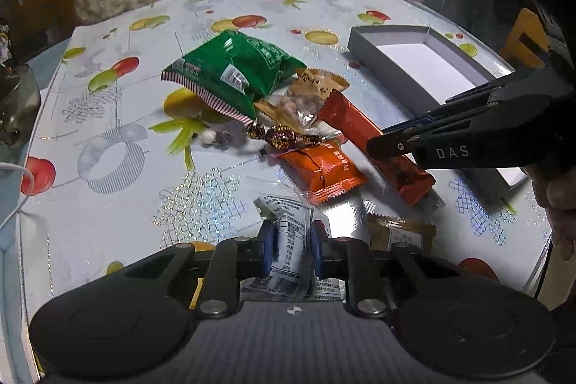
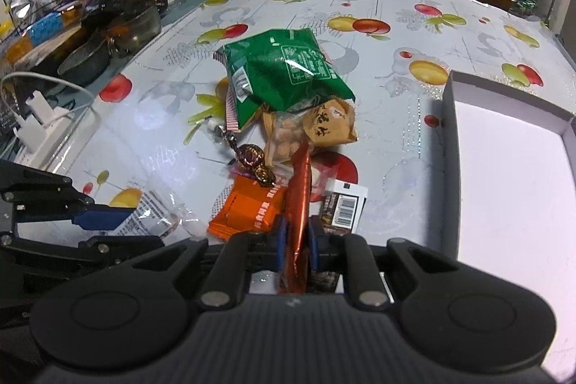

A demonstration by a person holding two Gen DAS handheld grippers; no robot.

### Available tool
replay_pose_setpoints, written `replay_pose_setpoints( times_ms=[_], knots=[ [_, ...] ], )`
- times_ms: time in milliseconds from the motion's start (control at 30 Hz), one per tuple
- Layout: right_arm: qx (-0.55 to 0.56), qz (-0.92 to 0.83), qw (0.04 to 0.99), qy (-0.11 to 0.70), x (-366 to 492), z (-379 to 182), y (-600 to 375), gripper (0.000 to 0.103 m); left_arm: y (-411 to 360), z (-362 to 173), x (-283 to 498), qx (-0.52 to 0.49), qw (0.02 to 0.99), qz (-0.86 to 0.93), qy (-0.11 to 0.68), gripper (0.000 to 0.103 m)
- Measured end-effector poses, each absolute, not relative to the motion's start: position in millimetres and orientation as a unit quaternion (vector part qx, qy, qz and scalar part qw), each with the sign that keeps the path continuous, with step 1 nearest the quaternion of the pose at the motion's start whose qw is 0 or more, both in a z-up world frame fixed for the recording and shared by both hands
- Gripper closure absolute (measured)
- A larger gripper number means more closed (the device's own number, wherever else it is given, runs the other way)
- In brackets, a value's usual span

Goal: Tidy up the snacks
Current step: 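Carry clear packet with left tool while right tool carries bar into grey box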

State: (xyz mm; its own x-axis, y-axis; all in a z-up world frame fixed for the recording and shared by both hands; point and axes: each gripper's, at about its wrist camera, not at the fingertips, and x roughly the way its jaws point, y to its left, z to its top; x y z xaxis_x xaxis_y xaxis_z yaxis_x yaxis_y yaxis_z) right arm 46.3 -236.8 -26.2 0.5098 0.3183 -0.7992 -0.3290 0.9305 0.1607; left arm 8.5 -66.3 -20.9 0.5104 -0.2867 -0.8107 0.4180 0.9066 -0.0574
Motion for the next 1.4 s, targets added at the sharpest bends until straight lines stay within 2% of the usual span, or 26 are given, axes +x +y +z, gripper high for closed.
replay_pose_setpoints(
  times_ms=[767,1400],
  knots=[
    [0.021,0.187,0.888,0.42,34.4,7.0,-249.4,0.091,-59.4,22.0,8.4,0.076,0.887,-0.18,0.417,0.084],
    [0.046,0.118,0.907,0.403,29.6,20.0,-311.7,0.091,-127.6,31.7,26.9,0.109,0.875,-0.25,0.401,0.083]
  ],
)
